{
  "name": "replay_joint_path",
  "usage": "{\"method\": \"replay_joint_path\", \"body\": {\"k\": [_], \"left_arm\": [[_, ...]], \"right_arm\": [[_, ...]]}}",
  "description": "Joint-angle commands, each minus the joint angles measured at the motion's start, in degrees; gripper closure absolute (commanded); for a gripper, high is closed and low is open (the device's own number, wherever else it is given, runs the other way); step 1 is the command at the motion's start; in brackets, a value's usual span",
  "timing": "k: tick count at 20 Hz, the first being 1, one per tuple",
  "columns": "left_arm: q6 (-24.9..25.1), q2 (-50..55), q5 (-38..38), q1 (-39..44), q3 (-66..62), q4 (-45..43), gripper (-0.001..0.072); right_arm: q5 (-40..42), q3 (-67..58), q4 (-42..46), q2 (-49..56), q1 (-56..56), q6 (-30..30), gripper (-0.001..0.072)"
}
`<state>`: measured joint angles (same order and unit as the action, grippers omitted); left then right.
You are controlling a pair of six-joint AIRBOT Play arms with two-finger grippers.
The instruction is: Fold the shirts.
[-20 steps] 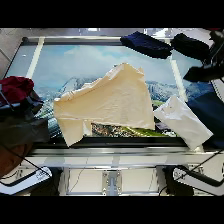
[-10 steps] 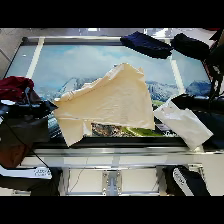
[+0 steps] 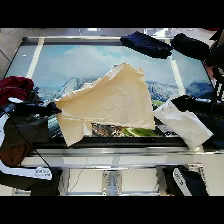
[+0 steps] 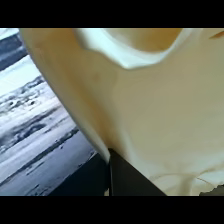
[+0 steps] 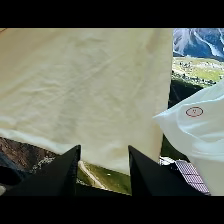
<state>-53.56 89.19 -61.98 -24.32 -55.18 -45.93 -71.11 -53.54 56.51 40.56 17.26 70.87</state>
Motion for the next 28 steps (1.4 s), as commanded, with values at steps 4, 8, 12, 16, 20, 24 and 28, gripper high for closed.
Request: {"method": "replay_joint_path", "body": {"k": [4, 8, 12, 16, 20, 24, 28], "left_arm": [[0.46, -4.15, -3.3, -1.38, -0.81, 0.11, 0.0697], [0.46, -7.8, -3.45, -3.06, -0.81, 0.09, 0.0697], [0.46, -9.42, -3.48, -3.17, -0.81, 0.13, 0.0697], [0.44, -9.46, -3.5, -3.15, -0.81, 0.15, 0.0697], [0.44, -9.44, -3.48, -3.15, -0.81, 0.15, 0.0697], [0.44, -9.46, -3.48, -3.15, -0.81, 0.13, 0.0697], [0.44, -9.44, -3.48, -3.15, -0.81, 0.15, 0.0697]], "right_arm": [[-9.88, 8.79, 15.08, -0.2, 0.02, 7.52, 0.038], [3.78, 33.64, -11.69, -0.09, -0.04, 9.18, 0.03], [18.58, 47.5, -33.11, -0.04, -0.04, 3.69, 0.0141], [26.03, 48.54, -34.84, -0.02, -0.04, 3.17, 0.0164], [30.82, 48.54, -37.0, 1.88, -2.23, 3.23, 0.0165], [35.87, 47.98, -40.74, 9.38, -9.01, 2.91, 0.0164], [43.76, 43.95, -41.68, 14.64, -14.86, 2.95, 0.0165]]}}
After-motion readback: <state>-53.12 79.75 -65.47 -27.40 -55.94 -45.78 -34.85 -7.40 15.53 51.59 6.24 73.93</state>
